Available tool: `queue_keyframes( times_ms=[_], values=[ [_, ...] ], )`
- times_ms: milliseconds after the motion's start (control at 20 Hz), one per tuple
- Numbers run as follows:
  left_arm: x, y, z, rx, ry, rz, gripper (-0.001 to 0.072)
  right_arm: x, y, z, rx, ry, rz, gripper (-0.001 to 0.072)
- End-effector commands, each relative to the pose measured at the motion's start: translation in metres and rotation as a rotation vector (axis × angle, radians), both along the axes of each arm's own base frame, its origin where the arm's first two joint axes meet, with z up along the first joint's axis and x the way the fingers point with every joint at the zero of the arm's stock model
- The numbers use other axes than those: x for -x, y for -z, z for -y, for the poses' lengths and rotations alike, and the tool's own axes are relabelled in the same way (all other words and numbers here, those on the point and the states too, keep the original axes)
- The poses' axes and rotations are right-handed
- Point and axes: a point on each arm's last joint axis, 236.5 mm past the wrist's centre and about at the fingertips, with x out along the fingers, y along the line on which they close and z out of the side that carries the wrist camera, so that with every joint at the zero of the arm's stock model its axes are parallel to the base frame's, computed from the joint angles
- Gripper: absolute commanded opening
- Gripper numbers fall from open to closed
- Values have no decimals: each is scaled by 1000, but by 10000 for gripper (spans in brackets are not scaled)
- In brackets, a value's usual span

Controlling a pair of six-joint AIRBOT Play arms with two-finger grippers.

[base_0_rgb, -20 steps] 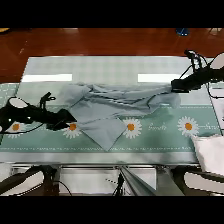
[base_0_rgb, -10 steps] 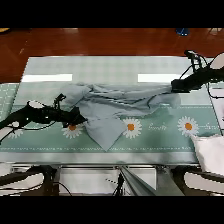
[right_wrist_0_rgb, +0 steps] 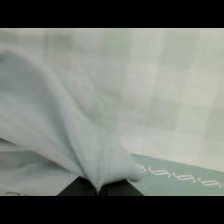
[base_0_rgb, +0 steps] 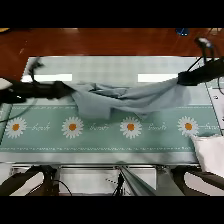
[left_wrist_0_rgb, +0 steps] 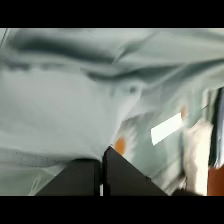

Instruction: Fold the shirts.

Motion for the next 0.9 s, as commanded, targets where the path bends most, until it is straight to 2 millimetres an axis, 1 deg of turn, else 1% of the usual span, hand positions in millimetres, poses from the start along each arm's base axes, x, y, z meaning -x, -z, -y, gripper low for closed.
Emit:
queue_keyframes(
  times_ms=[0,50,100,150,200,250,300,350,400,450,500,550,600,650,700,750,850],
  values=[
    [1,-176,-39,-51,-106,423,27,-6,-108,2,29,11,299,22],
    [9,-223,-47,-73,-142,534,27,-3,-155,2,40,17,424,22],
    [22,-269,-52,-96,-171,644,27,4,-204,2,50,26,558,22],
    [36,-308,-54,-113,-192,736,27,15,-249,2,54,38,679,22],
    [54,-346,-51,-126,-206,826,27,31,-294,1,49,58,801,22],
    [74,-380,-46,-136,-212,912,27,49,-330,0,40,73,893,22],
    [95,-407,-38,-152,-205,997,27,70,-361,-2,30,83,970,22],
    [117,-434,-31,-171,-199,1083,27,90,-382,-5,22,87,1021,22],
    [138,-453,-24,-175,-199,1141,27,111,-398,-7,16,88,1061,22],
    [156,-466,-18,-181,-200,1180,27,129,-407,-10,15,86,1083,22],
    [174,-472,-12,-201,-195,1197,27,148,-411,-12,15,82,1088,22],
    [188,-470,-8,-228,-192,1187,27,164,-408,-14,15,82,1073,22],
    [200,-460,-7,-270,-197,1150,27,180,-400,-14,15,90,1037,22],
    [209,-445,-9,-319,-201,1102,27,195,-389,-12,22,105,992,21],
    [216,-426,-14,-385,-211,1037,27,210,-376,-9,38,122,937,22],
    [221,-406,-25,-459,-233,965,27,221,-362,-4,61,134,882,22],
    [225,-371,-49,-571,-279,819,27,239,-326,7,113,157,723,22]
  ],
)
